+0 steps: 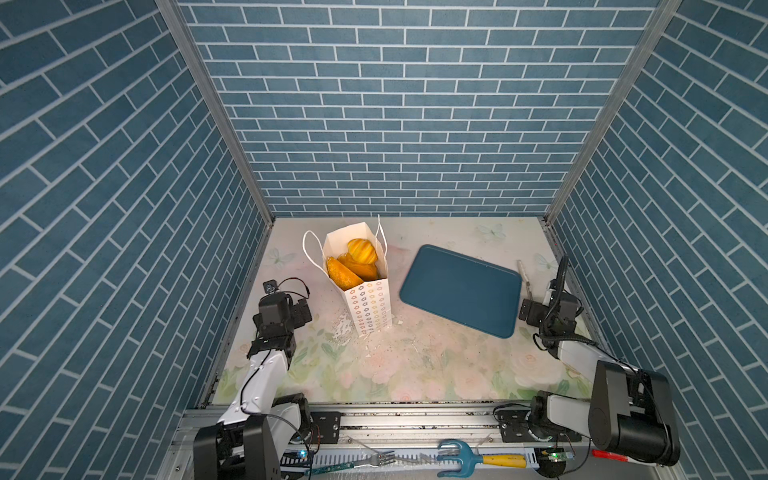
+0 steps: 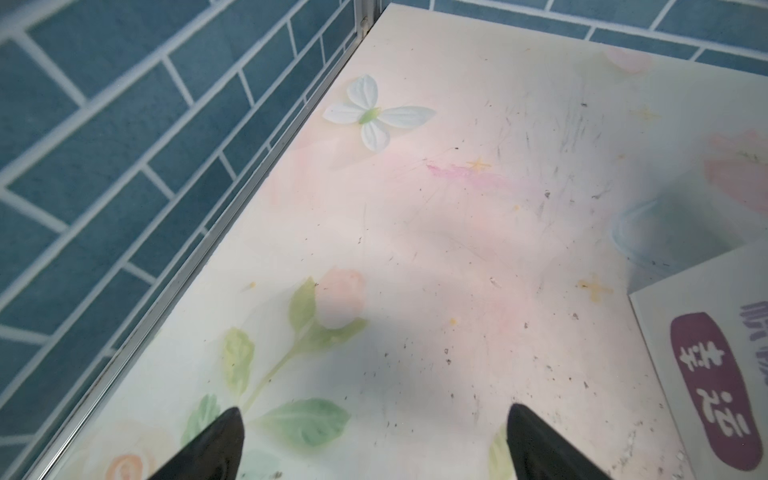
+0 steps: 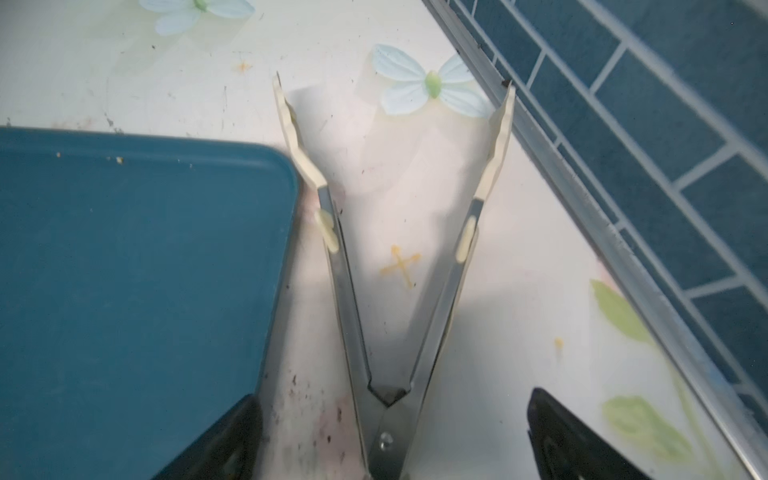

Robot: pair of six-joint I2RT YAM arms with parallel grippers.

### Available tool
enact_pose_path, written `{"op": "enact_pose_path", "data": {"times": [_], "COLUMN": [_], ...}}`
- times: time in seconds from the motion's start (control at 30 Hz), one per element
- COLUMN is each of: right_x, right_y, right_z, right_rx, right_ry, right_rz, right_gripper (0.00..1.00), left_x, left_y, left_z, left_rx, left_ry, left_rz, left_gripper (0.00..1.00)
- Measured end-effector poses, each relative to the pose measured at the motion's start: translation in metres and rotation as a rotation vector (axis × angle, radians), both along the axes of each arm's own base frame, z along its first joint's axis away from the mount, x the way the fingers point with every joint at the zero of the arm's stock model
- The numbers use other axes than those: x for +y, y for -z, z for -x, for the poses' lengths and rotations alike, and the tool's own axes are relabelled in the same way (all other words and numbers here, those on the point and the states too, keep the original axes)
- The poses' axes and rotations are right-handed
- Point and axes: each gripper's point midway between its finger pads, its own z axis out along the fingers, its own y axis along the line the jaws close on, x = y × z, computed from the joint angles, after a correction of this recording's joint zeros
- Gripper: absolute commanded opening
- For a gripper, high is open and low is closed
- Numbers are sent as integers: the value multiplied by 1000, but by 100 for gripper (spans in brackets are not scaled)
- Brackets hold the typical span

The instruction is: Place the fake bread into the paper bag

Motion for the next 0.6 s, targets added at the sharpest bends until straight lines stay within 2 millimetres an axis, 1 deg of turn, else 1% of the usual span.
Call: {"op": "enact_pose_path", "data": {"times": [0.07, 0.17, 0.23, 0.3, 0.4, 0.47, 0.53, 0.57, 0.6], "right_x": [1, 4, 7, 9, 18, 28, 36, 38, 40], "right_y": [-2, -17, -30, -43, -51, -41, -20, -15, -13], "right_z": [-6, -25, -40, -50, -59, -65, -64, -63, -63], "right_rx": [-51, -120, -161, -206, -263, -275, -218, -201, -196], "right_ry": [-9, -38, -61, -80, -131, -170, -187, -187, -186], "right_rz": [1, -6, -13, -16, -26, -29, -36, -33, -28], "right_gripper": [99, 99, 99, 99, 99, 99, 99, 99, 99], "left_x": [-7, -20, -26, -28, -32, -35, -39, -41, -43], "left_y": [6, 13, 10, 5, -2, 5, 18, 20, 18], "left_z": [-9, -23, -34, -45, -62, -69, -68, -68, -70], "left_rx": [-35, -54, -81, -117, -184, -206, -178, -176, -185], "left_ry": [27, 81, 109, 118, 138, 152, 167, 175, 182], "left_rz": [-31, -68, -86, -97, -100, -104, -108, -111, -115], "left_gripper": [100, 100, 100, 99, 100, 100, 100, 100, 99]}}
